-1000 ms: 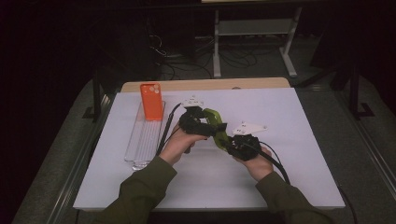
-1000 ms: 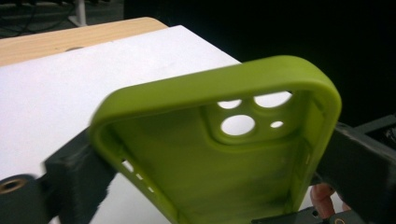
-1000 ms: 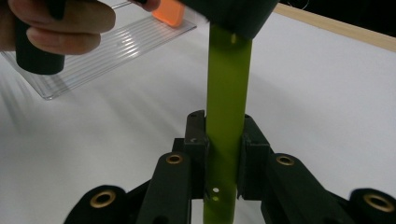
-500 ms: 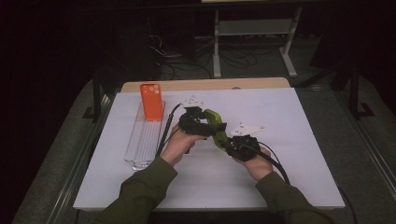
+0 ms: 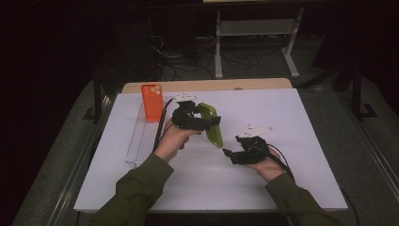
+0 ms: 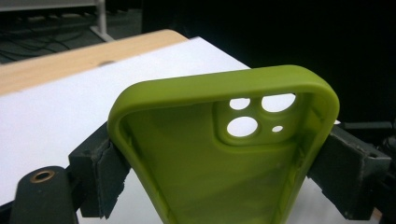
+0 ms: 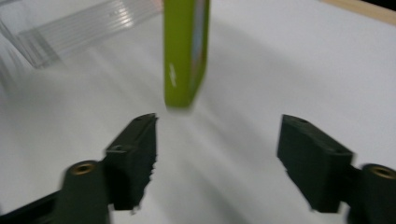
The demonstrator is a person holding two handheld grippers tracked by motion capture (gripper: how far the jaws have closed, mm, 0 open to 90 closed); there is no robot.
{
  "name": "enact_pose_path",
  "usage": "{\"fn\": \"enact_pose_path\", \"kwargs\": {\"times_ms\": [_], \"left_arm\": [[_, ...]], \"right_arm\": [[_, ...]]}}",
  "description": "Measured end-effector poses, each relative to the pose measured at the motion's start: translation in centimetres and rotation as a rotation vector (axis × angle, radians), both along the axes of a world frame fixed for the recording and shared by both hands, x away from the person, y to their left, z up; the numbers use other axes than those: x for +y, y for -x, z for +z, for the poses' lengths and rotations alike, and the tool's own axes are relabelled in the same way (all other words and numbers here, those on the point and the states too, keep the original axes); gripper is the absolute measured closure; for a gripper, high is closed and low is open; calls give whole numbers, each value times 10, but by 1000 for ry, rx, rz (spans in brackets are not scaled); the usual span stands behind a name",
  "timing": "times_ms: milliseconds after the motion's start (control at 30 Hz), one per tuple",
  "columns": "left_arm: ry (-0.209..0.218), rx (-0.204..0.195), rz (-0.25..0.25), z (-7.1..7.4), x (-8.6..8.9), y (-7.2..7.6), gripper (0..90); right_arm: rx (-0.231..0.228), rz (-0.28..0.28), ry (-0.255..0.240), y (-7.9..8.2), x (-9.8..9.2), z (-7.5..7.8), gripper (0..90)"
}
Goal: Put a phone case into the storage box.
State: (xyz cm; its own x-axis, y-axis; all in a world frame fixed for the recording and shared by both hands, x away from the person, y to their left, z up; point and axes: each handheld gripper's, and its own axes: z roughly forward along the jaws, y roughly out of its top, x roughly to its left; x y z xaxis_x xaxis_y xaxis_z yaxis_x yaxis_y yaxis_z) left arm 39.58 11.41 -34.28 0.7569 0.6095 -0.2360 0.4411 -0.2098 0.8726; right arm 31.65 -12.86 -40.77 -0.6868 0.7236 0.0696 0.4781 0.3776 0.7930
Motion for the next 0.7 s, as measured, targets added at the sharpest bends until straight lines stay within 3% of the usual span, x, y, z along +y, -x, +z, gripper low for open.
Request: {"fn": "enact_pose_path", "kwargs": {"times_ms": [200, 367, 533, 700], "left_arm": [[-10, -38, 55, 23, 24, -6, 140], [-16, -69, 114, 41, 48, -11, 143], [-25, -88, 181, 54, 70, -14, 144], [-50, -104, 262, 61, 96, -17, 145]], "right_arm": [[25, 6, 14, 6, -17, -7, 126], [19, 13, 31, 14, -29, -16, 6], [14, -4, 21, 22, -40, -22, 0], [-9, 6, 44, 29, -50, -29, 0]]}}
